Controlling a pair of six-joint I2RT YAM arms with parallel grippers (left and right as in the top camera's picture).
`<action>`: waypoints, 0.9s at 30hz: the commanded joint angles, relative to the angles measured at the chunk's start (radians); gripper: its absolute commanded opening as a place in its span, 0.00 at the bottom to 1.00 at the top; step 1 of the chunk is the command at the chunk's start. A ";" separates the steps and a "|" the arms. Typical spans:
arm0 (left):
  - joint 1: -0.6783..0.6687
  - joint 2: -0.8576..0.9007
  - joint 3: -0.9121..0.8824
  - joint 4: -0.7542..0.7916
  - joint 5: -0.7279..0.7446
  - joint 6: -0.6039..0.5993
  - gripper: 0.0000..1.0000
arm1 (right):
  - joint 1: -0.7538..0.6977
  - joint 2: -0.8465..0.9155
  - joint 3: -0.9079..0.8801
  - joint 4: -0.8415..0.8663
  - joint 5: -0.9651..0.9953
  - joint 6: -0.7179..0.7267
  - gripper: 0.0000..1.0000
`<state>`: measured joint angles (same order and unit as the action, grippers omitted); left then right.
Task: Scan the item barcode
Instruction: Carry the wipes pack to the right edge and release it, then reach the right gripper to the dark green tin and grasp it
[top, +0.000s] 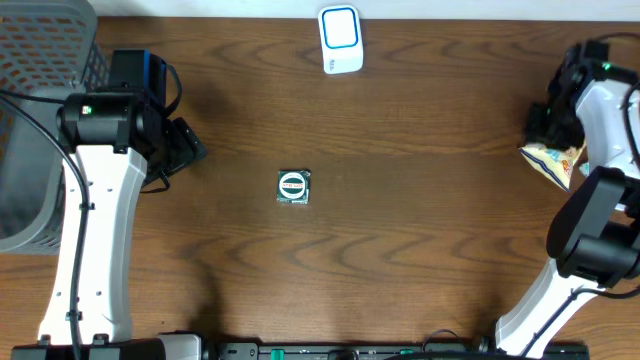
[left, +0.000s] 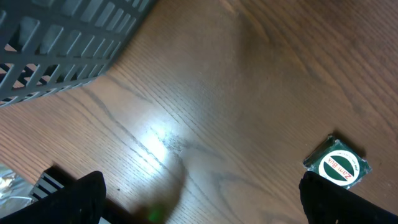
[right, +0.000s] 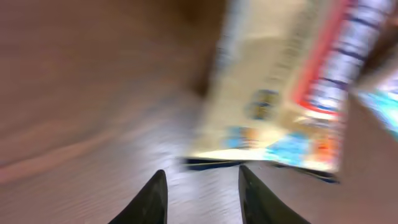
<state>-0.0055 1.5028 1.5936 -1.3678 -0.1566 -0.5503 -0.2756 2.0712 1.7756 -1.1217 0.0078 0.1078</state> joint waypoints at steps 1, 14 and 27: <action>0.003 0.000 0.000 -0.004 -0.009 -0.005 0.98 | 0.040 0.001 0.050 -0.019 -0.434 0.018 0.36; 0.003 0.000 0.000 -0.004 -0.009 -0.005 0.98 | 0.456 0.003 0.000 0.118 -0.644 -0.151 0.99; 0.003 0.000 0.000 -0.004 -0.009 -0.005 0.98 | 0.868 0.023 -0.155 0.406 -0.204 0.230 0.99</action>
<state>-0.0055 1.5028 1.5936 -1.3678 -0.1562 -0.5503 0.5404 2.0712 1.6558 -0.7471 -0.3504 0.1913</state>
